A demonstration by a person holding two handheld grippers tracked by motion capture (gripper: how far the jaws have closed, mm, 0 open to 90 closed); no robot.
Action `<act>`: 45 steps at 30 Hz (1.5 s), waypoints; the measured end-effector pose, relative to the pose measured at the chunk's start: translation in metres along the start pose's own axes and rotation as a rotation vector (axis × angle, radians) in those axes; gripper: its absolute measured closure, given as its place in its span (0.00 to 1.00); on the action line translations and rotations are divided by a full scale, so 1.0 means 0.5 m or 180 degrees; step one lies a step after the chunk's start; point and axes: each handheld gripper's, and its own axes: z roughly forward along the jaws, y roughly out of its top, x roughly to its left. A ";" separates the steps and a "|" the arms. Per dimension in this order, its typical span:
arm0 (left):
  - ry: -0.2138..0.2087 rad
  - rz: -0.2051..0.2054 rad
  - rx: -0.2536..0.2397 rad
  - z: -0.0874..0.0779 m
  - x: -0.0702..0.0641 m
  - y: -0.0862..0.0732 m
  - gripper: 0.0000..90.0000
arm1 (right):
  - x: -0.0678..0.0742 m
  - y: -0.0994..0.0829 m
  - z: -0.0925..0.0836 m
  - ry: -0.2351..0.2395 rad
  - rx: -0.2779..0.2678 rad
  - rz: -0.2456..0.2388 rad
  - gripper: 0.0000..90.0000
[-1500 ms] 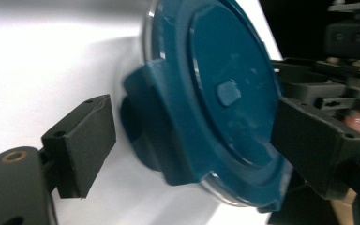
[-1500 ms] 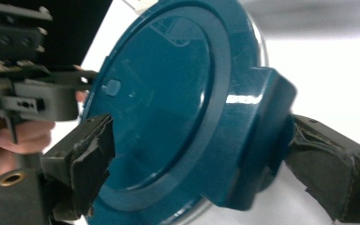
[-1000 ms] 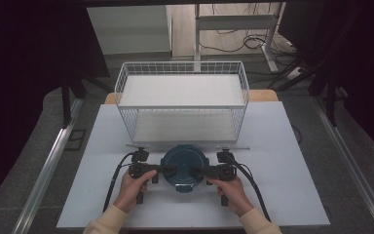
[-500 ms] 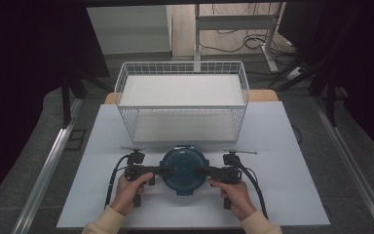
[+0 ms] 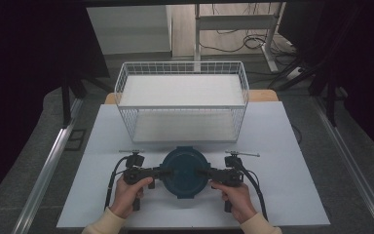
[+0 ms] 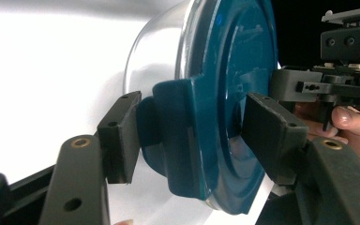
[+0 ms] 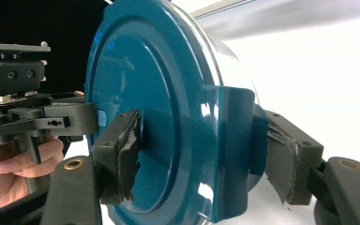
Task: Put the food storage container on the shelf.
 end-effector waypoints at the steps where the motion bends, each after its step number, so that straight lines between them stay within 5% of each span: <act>1: 0.0006 0.0008 -0.0007 0.000 -0.002 0.000 0.45 | 0.001 0.000 -0.002 -0.0006 -0.0003 -0.0019 0.38; 45: -0.0075 0.0420 -0.0296 -0.061 -0.081 0.012 0.46 | 0.092 0.016 -0.074 -0.0035 -0.0356 -0.0780 0.38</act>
